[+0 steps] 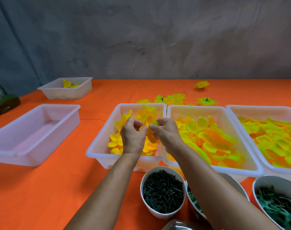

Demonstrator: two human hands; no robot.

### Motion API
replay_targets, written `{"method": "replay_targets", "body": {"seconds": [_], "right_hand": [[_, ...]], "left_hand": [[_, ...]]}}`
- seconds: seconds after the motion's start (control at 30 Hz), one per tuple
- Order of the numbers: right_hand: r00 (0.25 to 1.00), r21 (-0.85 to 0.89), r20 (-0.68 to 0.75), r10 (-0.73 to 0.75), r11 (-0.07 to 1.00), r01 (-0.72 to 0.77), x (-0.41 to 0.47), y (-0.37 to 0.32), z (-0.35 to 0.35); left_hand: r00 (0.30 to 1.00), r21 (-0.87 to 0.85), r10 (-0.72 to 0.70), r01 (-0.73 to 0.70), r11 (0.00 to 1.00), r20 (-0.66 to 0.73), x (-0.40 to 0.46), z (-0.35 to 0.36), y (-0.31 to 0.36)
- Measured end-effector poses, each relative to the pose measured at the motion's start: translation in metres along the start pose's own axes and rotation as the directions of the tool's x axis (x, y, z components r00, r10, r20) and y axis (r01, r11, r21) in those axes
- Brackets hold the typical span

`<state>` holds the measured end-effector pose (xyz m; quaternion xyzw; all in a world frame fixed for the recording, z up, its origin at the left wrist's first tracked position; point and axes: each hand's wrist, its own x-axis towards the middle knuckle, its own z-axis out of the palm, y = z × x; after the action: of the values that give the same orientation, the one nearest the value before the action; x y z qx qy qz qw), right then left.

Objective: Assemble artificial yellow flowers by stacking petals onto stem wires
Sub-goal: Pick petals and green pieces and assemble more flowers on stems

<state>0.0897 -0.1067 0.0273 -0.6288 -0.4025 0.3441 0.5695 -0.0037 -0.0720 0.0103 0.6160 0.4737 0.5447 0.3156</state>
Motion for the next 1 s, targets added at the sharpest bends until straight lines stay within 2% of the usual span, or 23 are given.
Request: {"method": "replay_targets", "body": {"seconds": [0.13, 0.3, 0.4, 0.47, 0.57, 0.8, 0.9, 1.0], "right_hand": [[0.998, 0.173, 0.013, 0.067, 0.983, -0.068, 0.001, 0.0, -0.005], [0.993, 0.252, -0.042, 0.114, 0.963, -0.1, 0.002, 0.004, -0.007], [0.985, 0.3, -0.074, 0.153, 0.946, -0.124, 0.003, 0.005, -0.007], [0.981, 0.329, -0.079, 0.177, 0.934, -0.142, 0.004, 0.005, -0.008], [0.988, 0.237, -0.052, 0.147, 0.963, -0.131, 0.004, 0.005, -0.007], [0.984, 0.034, 0.094, 0.154, 0.987, -0.158, 0.006, -0.004, -0.006], [0.981, 0.018, 0.06, 0.182, 0.983, -0.183, 0.007, -0.004, -0.001], [0.98, -0.03, 0.05, 0.191, 0.981, -0.19, 0.008, -0.008, 0.0]], "left_hand": [[0.97, -0.16, -0.24, 0.233, 0.959, -0.032, 0.006, 0.002, -0.004], [0.971, -0.058, -0.228, 0.224, 0.973, -0.075, 0.003, 0.004, -0.005], [0.982, 0.027, -0.171, 0.174, 0.984, -0.078, 0.003, 0.004, -0.005], [0.994, 0.156, -0.1, 0.106, 0.982, -0.047, 0.005, 0.003, -0.006], [0.999, 0.341, 0.032, -0.025, 0.94, -0.015, 0.008, 0.004, -0.007], [0.96, 0.409, 0.279, -0.257, 0.876, 0.006, 0.004, 0.004, -0.003], [0.929, 0.419, 0.366, -0.351, 0.837, 0.048, 0.002, 0.003, -0.001], [0.925, 0.447, 0.378, -0.353, 0.822, 0.036, 0.006, 0.002, 0.0]]}}
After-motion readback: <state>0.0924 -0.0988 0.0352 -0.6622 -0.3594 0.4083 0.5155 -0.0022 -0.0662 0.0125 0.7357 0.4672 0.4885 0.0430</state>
